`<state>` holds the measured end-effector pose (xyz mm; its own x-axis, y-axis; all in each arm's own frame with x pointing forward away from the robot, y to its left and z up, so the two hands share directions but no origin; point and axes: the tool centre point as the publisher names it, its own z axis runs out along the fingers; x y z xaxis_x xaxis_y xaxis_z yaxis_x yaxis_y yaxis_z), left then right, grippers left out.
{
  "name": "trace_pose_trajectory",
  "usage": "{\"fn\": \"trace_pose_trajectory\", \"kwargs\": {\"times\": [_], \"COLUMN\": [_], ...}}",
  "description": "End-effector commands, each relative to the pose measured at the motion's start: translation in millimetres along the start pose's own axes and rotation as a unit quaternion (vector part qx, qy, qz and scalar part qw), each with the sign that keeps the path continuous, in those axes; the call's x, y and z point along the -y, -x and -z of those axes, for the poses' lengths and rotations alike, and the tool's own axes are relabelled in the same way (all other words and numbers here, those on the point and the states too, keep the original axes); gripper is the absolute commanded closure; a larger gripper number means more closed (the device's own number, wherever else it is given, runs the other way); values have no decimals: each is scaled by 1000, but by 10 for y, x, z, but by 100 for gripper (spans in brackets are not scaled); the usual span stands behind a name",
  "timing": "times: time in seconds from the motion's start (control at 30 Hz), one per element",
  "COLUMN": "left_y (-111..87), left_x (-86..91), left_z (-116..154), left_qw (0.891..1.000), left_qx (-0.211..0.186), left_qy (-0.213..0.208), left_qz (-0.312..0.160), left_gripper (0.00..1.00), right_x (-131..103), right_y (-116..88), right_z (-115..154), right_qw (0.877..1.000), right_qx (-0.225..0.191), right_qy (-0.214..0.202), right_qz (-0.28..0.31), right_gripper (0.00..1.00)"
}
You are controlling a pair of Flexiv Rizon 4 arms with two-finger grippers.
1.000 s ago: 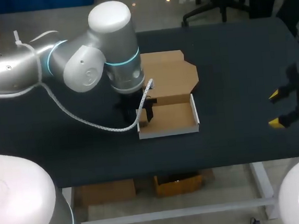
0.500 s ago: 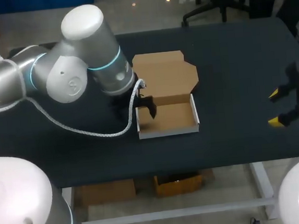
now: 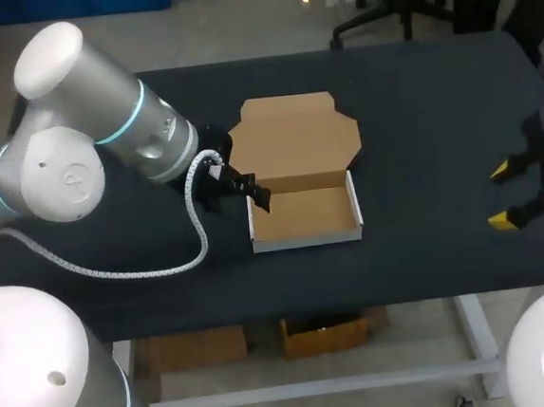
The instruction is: Assemble the packaging by folding the flat box into shape, placing the metal phone stand inside, and closing the box properly
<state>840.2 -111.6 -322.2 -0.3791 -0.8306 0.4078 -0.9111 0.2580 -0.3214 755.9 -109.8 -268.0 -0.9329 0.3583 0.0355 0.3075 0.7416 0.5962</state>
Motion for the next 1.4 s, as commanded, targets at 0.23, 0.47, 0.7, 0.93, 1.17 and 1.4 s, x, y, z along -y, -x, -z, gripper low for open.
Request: {"fn": "trace_pose_trajectory", "kwargs": {"times": [0.23,0.47,0.7,0.93,1.17,1.4], "left_y": [-91,-135,-180,-197,-192,-156], "left_x": [-317,-410,-480,-556,-639,-683], "left_z": [455,650,830,1050,1204,1320], "left_qw": [990,982,978,976,976,984], "left_qx": [-42,-48,-30,-26,-23,-14], "left_qy": [-51,-64,-70,-68,-55,-40], "left_qz": [-122,-171,-192,-206,-211,-176], "left_gripper": [0,0,0,0,0,0], "right_x": [20,32,42,46,75,84], "right_y": [-37,-62,-76,-94,-117,-137], "right_z": [27,46,78,93,126,222], "right_qw": [1000,1000,1000,1000,999,997], "right_qx": [6,9,14,19,20,29], "right_qy": [4,8,13,19,26,27], "right_qz": [0,-2,-8,-14,-28,-62], "right_gripper": [0,0,0,0,0,0]}}
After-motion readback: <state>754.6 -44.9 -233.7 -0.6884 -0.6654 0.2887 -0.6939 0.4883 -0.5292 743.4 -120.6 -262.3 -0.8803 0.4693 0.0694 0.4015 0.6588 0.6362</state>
